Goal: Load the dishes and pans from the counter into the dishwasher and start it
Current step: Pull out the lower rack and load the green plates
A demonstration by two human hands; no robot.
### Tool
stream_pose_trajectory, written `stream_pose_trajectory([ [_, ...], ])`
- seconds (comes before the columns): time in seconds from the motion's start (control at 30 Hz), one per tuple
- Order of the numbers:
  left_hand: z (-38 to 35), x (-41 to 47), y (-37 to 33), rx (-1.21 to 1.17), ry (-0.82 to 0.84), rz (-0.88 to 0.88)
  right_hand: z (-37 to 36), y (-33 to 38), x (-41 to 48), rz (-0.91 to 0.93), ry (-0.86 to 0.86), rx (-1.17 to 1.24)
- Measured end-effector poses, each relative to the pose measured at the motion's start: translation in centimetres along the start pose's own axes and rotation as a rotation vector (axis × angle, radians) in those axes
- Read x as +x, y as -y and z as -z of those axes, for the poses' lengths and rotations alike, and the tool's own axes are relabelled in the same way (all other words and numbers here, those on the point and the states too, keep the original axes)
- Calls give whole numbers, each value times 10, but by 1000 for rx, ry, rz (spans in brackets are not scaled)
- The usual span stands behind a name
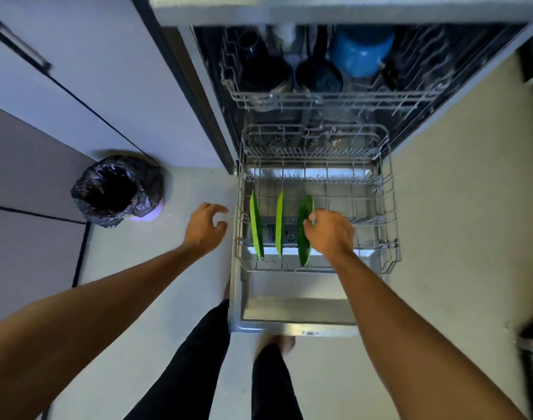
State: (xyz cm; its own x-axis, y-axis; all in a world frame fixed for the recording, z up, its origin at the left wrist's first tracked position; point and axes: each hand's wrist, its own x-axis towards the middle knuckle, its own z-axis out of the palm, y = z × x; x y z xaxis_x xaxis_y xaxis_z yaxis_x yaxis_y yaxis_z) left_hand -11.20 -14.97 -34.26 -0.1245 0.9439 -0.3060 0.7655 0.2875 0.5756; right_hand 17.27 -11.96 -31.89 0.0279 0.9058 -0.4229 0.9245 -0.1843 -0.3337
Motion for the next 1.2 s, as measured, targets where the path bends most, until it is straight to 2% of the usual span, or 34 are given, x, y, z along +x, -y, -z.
stream_pose_trajectory([
  [0.17, 81, -31, -2, 50, -91, -115, 46, 56, -36, 76, -20, -66],
  [0.27, 139, -40, 10, 78, -159, -124, 65, 100, -45, 121, -21, -88],
  [0.43, 260, -63, 46, 77, -300, -118, 74, 232, -62, 207, -83, 41],
  [0.6, 386, -99, 142, 134, -443, -59, 50, 413, -84, 399, -92, 51],
  [0.9, 563, -167, 329, 140, -661, 117, -18, 702, -136, 734, -26, -86],
  [1.03, 603, -180, 371, 139, -773, 241, -36, 788, -146, 843, -8, -124],
  [1.2, 628, -164, 426, 114, -755, 458, -56, 879, -134, 950, 41, -114],
])
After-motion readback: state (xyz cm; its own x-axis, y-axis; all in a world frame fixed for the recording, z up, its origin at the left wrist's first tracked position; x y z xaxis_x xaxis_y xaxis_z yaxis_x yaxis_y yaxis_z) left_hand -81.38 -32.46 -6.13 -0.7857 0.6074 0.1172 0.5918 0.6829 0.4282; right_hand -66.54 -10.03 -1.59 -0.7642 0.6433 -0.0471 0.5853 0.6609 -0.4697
